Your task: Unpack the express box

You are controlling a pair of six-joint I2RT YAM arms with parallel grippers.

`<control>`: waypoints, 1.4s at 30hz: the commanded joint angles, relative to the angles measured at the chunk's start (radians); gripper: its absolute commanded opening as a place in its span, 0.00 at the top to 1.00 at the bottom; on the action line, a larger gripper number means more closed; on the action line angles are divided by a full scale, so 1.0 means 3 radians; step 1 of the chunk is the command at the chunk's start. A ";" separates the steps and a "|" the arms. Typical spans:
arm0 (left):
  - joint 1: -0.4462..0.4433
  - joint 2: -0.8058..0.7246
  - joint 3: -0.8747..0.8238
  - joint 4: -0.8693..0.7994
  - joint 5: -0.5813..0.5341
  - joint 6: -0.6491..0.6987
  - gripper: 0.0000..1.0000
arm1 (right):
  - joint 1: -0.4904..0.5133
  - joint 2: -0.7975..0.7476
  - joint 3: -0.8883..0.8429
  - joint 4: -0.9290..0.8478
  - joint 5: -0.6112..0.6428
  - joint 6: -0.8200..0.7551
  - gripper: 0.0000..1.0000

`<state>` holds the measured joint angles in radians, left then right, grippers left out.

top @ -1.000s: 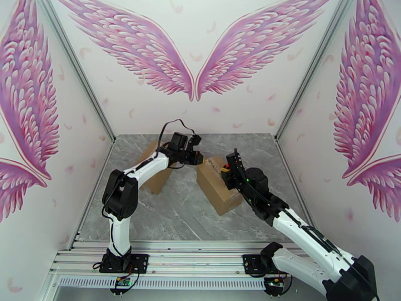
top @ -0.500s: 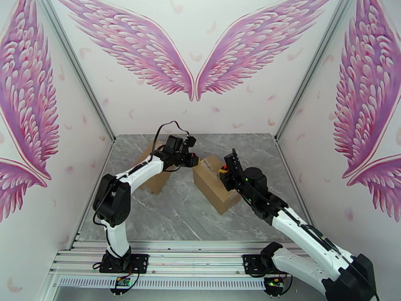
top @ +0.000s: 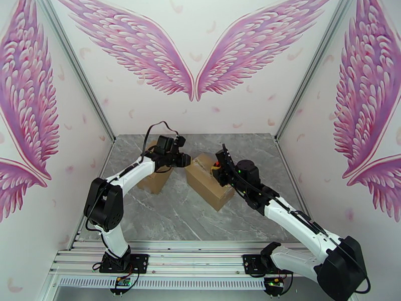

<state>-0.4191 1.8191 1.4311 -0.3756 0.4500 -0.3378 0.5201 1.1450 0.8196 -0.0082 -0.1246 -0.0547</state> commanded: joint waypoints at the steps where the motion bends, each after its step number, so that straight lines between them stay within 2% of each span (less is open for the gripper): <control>1: 0.0055 0.0172 0.0130 -0.0164 -0.0044 0.0067 0.65 | 0.0015 0.0054 0.0027 -0.0310 -0.0086 -0.0055 0.96; 7: 0.0047 0.0186 0.0118 -0.0043 0.0231 0.0043 0.56 | 0.0015 0.0064 0.0044 -0.0345 -0.0065 -0.0062 0.96; 13: 0.0037 0.0029 0.0116 0.0008 0.0248 0.0022 0.50 | 0.0015 0.0059 0.0046 -0.0363 -0.0061 -0.0058 0.96; 30: -0.0068 0.0141 0.0179 0.0064 0.0568 0.0052 0.48 | 0.0015 0.0064 0.0065 -0.0382 -0.0041 -0.0077 0.96; 33: -0.0061 0.0200 0.0229 -0.0075 0.0430 0.0097 0.53 | 0.0014 0.0055 0.0068 -0.0381 -0.0030 -0.0078 0.96; 42: 0.0001 0.0357 0.0197 -0.0173 0.0211 0.0073 0.77 | 0.0015 -0.0009 0.0053 -0.0425 0.0015 -0.0123 0.96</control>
<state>-0.4316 1.8851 1.4727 -0.3771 0.5781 -0.3202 0.5201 1.1458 0.8257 -0.0307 -0.1307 -0.0792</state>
